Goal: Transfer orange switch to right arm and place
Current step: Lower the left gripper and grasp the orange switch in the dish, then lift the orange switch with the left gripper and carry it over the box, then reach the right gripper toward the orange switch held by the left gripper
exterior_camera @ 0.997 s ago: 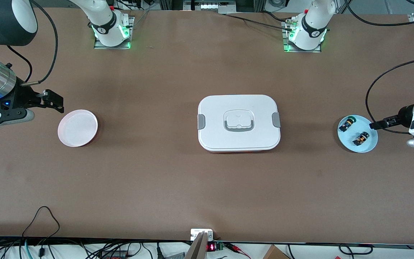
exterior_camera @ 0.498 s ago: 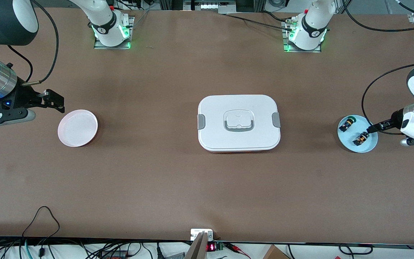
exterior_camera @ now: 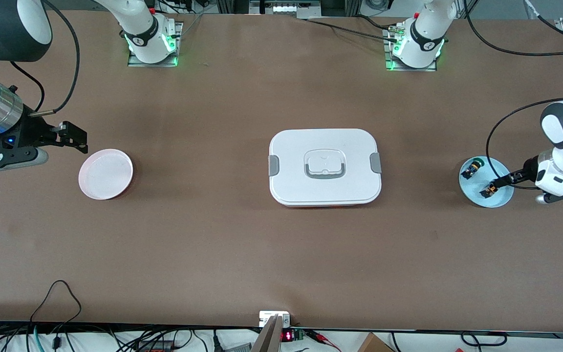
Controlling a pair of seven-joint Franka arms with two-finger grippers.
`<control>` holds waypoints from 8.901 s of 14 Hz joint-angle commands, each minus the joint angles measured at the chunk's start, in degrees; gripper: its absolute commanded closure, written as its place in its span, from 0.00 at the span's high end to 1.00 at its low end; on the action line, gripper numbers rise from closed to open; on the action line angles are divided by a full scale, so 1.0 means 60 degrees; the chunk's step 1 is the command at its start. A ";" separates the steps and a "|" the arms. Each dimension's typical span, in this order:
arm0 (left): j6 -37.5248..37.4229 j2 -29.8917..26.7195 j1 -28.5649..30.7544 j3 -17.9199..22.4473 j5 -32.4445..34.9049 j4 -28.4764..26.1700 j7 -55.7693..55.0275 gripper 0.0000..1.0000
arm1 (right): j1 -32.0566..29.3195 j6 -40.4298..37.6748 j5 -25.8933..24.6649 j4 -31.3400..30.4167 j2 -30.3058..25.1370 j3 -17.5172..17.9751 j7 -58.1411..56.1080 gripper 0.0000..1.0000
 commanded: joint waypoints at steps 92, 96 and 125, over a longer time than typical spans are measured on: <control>-0.3110 0.0129 0.0423 -0.7985 -0.9523 0.3796 1.0913 0.00 | 0.0405 -0.1304 1.1582 0.0022 0.2345 0.0015 -0.1039 1.00; -0.3125 0.0114 0.0438 -0.7999 -0.9567 0.3796 1.0883 0.00 | 0.1531 -0.1071 1.5861 -0.0445 0.3153 0.0015 -0.1082 1.00; -0.3110 0.0144 0.0320 -0.7999 -0.9641 0.3679 1.0825 0.00 | 0.5694 0.2812 2.5555 0.0490 0.4503 0.0088 -0.3412 0.60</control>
